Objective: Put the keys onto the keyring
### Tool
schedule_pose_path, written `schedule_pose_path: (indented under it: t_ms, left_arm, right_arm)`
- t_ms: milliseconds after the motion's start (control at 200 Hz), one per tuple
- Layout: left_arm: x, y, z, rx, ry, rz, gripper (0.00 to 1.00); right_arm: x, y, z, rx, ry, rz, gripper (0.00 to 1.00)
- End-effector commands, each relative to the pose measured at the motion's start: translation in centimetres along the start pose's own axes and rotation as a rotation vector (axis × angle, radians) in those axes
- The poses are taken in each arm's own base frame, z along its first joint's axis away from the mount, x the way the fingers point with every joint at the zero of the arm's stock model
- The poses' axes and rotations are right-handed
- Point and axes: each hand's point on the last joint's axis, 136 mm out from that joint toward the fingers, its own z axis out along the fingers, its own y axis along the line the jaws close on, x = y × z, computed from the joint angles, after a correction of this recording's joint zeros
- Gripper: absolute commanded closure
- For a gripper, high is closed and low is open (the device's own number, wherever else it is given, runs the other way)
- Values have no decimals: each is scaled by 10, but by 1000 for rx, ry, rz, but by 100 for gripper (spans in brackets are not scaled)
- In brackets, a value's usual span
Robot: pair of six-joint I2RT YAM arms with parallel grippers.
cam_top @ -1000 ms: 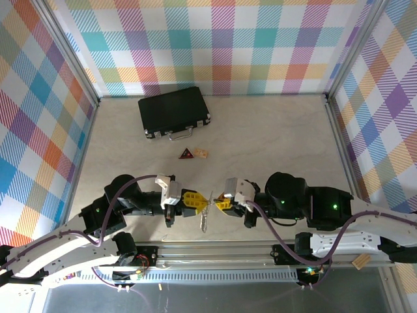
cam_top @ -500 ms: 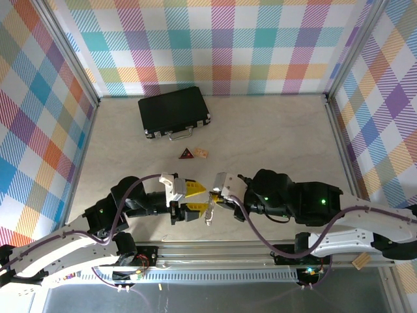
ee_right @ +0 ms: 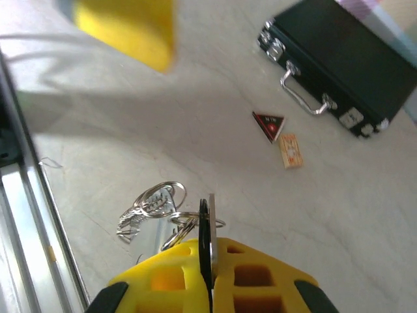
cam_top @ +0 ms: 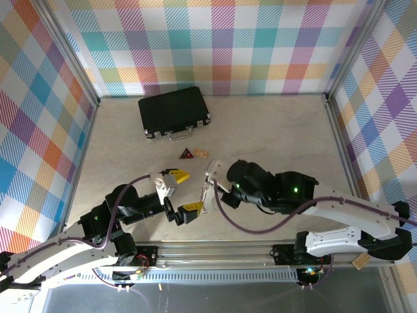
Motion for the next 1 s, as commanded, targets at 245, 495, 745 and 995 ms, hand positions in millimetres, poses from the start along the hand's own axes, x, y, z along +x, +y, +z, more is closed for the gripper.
schedule_pose_path:
  t_ms: [245, 495, 745, 995]
  left_arm:
    - [29, 31, 1, -173, 42, -72, 0]
    - [27, 40, 4, -231, 73, -51, 0]
    - [26, 44, 9, -253, 110, -43, 0]
    - [24, 46, 10, -267, 108, -27, 0]
  right_arm:
    - [13, -57, 41, -55, 85, 333, 100]
    - [20, -90, 79, -97, 100, 439, 100]
    - [26, -116, 119, -111, 126, 488, 100]
    - [30, -126, 148, -152, 132, 533, 100]
